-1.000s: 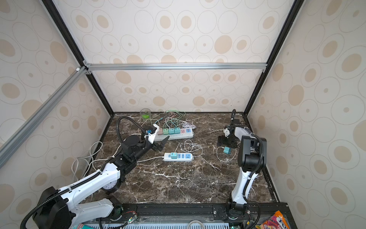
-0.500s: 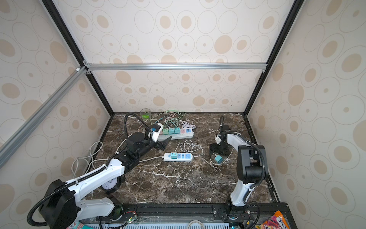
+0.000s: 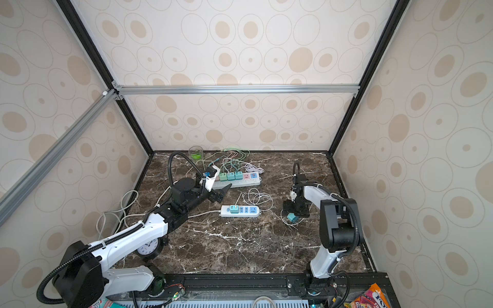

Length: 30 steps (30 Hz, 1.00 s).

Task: Insert plugs into power strip
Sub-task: Move the plug to the middle-right of the table.

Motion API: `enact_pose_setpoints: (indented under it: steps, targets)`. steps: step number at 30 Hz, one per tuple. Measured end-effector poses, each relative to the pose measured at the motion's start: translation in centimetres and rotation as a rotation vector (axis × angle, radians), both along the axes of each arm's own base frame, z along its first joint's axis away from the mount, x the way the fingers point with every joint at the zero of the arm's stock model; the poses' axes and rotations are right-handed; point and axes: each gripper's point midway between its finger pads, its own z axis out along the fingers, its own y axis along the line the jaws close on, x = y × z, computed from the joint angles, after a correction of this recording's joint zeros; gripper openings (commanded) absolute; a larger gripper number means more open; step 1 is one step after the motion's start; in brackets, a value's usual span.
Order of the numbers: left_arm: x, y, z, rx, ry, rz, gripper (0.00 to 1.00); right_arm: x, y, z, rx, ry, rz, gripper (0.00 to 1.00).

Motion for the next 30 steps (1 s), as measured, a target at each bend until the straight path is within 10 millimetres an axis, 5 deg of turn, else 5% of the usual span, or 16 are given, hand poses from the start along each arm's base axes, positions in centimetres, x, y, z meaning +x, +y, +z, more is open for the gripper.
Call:
enact_pose_setpoints:
  steps: [5, 14, 26, 30]
  targets:
    - [0.2, -0.2, -0.9, 0.015, 0.021, 0.0, 0.98, -0.2, -0.2, 0.0, -0.028, -0.002, 0.005, 0.71]
    - [0.5, -0.1, -2.3, 0.044, 0.057, 0.011, 0.98, -0.2, 1.2, -0.5, -0.076, 0.001, 0.027, 0.49]
    - [0.8, 0.3, -2.2, 0.053, 0.054, 0.04, 0.98, 3.7, 8.2, -0.1, -0.012, -0.094, 0.004, 0.42]
    - [0.8, 0.4, -2.3, 0.061, 0.056, 0.045, 0.98, 4.0, 8.0, -0.1, -0.037, -0.11, -0.019, 0.43]
